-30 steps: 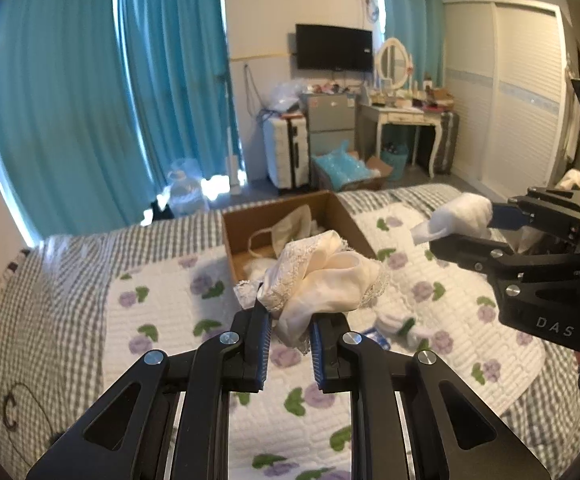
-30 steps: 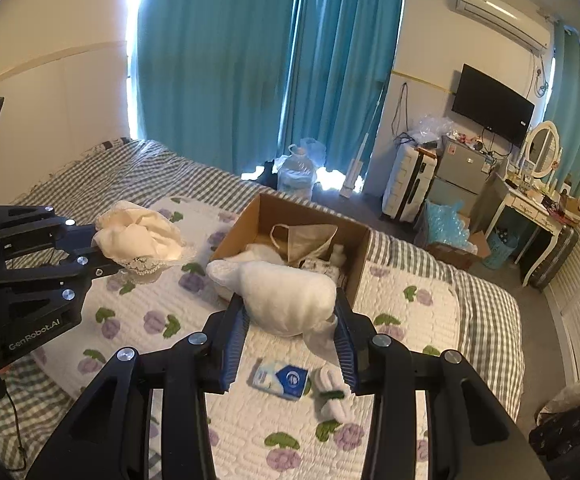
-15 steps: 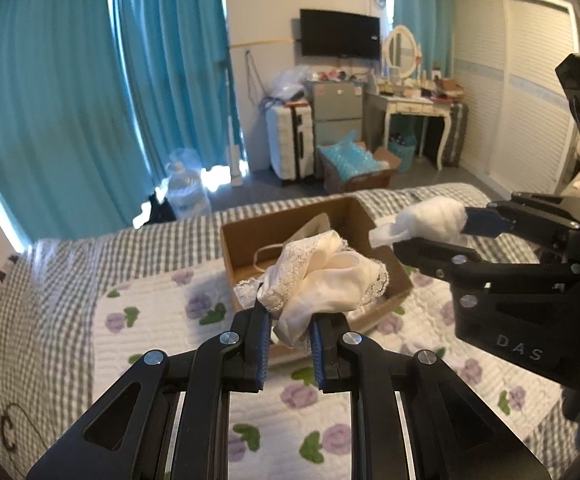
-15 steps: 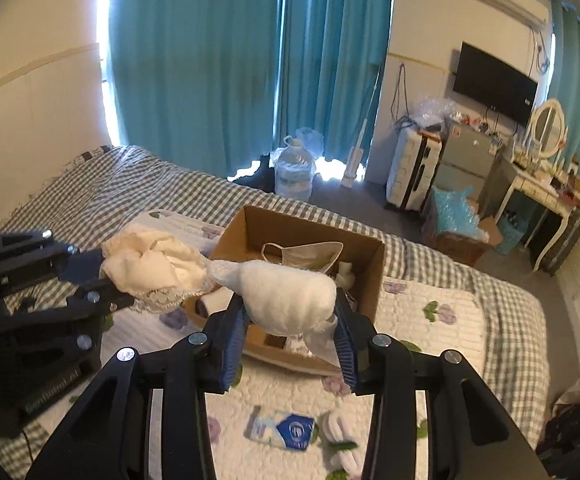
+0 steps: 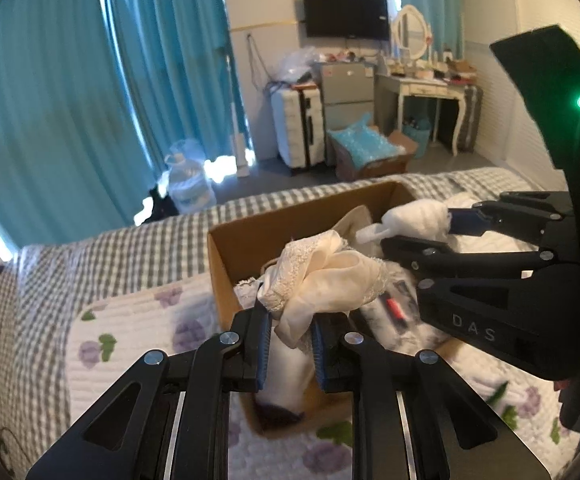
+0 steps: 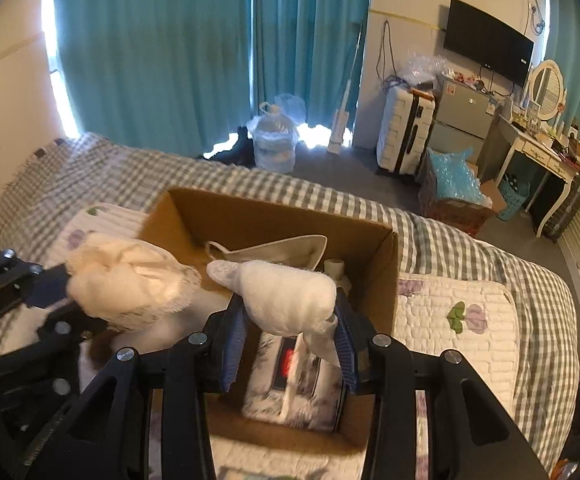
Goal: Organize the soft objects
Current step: 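Lower the cloth roll and lace cloth into the cardboard box and release, then grasp the blue tissue pack with the left gripper while the right grasps the pipe-cleaner bundle, then lower the tissue pack and pipe-cleaner bundle into the cardboard box and release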
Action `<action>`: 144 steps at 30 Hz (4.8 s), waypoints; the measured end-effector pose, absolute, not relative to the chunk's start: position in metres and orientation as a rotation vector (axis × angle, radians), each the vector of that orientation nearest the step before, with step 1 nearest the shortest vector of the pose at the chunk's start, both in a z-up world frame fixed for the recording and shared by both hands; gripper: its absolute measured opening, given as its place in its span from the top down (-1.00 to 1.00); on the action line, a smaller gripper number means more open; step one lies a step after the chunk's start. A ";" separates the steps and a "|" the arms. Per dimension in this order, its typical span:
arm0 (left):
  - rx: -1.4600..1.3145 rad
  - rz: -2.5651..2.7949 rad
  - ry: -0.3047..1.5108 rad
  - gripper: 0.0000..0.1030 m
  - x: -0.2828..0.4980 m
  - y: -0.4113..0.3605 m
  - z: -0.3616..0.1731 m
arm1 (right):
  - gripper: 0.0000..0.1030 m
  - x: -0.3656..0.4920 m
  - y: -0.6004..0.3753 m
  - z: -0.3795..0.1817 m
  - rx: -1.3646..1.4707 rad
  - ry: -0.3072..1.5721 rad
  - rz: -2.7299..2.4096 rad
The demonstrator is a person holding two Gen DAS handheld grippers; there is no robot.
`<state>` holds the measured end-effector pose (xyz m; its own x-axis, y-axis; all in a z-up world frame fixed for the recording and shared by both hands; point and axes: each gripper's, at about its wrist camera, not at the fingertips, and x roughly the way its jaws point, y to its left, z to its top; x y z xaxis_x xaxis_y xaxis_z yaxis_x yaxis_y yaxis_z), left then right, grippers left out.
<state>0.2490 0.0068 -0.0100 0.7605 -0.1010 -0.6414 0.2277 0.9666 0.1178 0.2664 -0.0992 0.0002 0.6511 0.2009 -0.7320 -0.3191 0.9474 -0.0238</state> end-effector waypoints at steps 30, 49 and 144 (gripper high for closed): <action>0.115 -0.128 0.557 -0.98 0.167 0.001 0.093 | -0.97 0.148 -0.162 0.156 -0.101 0.532 0.218; 0.033 -0.073 0.519 -1.00 0.048 -0.011 0.121 | -1.00 0.019 -0.199 0.156 -0.246 0.566 0.229; 0.144 -0.172 0.702 -0.48 0.121 -0.010 0.059 | 0.37 0.101 -0.151 0.123 -0.260 0.646 0.320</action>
